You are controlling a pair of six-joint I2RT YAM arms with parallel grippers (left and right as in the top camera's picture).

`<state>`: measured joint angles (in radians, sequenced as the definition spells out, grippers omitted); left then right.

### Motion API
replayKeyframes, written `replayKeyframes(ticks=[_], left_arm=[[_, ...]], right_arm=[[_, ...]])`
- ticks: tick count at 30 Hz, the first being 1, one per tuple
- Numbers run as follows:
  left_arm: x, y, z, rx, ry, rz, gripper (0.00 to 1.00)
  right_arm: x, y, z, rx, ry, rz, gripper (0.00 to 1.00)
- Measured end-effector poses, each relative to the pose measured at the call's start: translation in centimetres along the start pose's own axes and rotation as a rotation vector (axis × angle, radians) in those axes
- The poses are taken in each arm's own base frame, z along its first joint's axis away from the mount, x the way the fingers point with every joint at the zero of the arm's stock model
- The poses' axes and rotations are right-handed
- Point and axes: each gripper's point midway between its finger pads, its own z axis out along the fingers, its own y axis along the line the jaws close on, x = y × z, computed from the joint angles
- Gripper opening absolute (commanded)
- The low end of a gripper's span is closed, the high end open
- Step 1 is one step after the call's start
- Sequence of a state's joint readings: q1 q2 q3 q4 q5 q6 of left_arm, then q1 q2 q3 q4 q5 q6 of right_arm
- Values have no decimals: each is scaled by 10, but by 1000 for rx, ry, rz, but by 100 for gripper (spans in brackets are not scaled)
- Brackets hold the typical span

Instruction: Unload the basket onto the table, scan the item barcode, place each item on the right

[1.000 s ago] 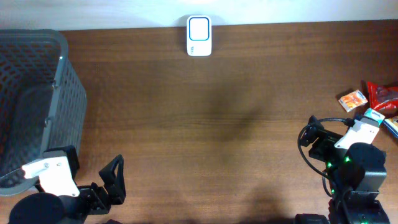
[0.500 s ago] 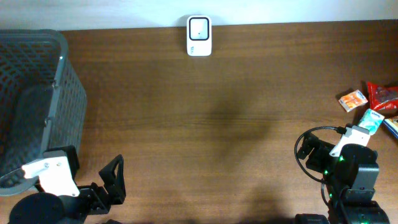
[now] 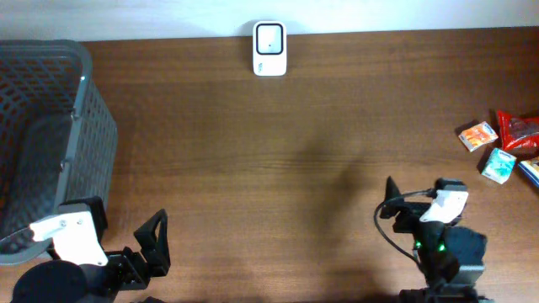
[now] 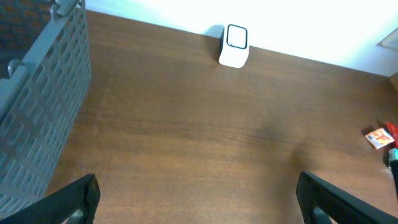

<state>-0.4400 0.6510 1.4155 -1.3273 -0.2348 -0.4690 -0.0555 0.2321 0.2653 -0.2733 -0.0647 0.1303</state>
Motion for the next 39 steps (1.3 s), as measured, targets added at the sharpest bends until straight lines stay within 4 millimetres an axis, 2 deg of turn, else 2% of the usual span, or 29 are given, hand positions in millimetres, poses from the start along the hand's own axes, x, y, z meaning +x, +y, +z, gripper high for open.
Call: replayKeyframes(ticks=[3, 6, 13, 16, 21, 39], left_arm=[[0, 0, 0, 1, 1, 0, 99], [0, 0, 0, 1, 0, 0, 99], [0, 0, 0, 0, 0, 0, 99], [0, 0, 0, 0, 0, 0, 99], [0, 0, 0, 0, 0, 0, 99], [0, 0, 0, 0, 0, 0, 99]], right_arm=[[1, 7, 0, -45, -88, -17, 99], [7, 7, -2, -56, -135, -24, 99], [5, 10, 2, -76, -226, -47, 99], [10, 12, 3, -84, -218, -69, 99], [24, 4, 7, -45, -162, -75, 98], [24, 0, 7, -18, -164, -77, 99]])
